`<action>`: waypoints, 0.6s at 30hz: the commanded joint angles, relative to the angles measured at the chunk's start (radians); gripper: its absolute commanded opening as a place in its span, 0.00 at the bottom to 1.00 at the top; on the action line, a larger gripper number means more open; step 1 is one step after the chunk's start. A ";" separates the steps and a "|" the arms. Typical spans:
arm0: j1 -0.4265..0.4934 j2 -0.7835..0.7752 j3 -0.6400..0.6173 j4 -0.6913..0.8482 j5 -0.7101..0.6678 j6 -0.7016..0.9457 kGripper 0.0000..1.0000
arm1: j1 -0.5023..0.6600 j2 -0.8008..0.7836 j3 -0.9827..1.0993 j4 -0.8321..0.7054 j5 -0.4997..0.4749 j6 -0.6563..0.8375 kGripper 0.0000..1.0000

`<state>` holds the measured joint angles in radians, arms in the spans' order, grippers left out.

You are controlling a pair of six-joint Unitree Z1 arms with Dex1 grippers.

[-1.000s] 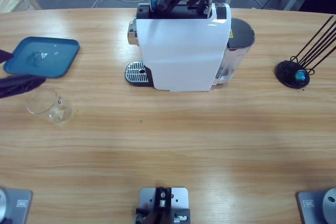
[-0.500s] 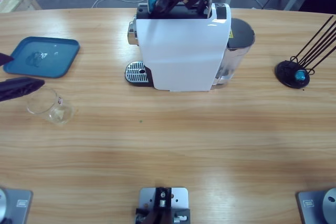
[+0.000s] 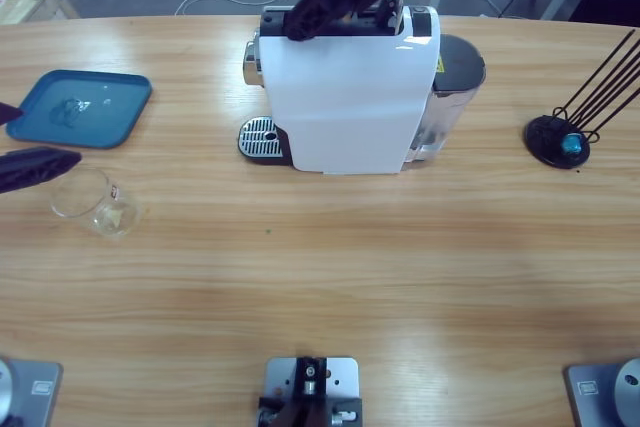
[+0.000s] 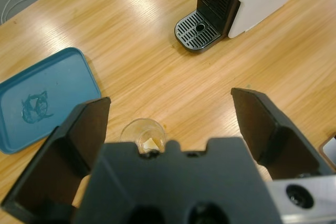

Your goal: Pour coffee

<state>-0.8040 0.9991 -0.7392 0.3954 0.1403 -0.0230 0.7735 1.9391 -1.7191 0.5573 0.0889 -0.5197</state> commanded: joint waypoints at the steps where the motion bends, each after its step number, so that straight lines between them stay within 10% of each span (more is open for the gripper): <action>1: 0.008 -0.058 0.037 0.000 0.010 -0.014 0.98 | 0.129 -0.145 -0.031 0.059 -0.073 0.300 0.00; 9: 0.008 -0.119 0.030 0.007 0.004 -0.014 0.98 | 0.228 -0.450 0.422 -0.006 -0.437 1.045 0.00; 13: 0.008 -0.120 0.020 0.010 0.001 -0.015 0.98 | 0.216 -0.555 0.497 -0.036 -0.580 1.162 0.00; 18: 0.008 -0.139 0.007 0.017 -0.003 -0.021 0.98 | 0.029 -0.468 0.441 -0.219 -0.529 1.199 0.00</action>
<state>-0.8030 0.9017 -0.7392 0.3955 0.1402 -0.0280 0.9615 1.4293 -1.2765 0.5085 -0.4610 0.6158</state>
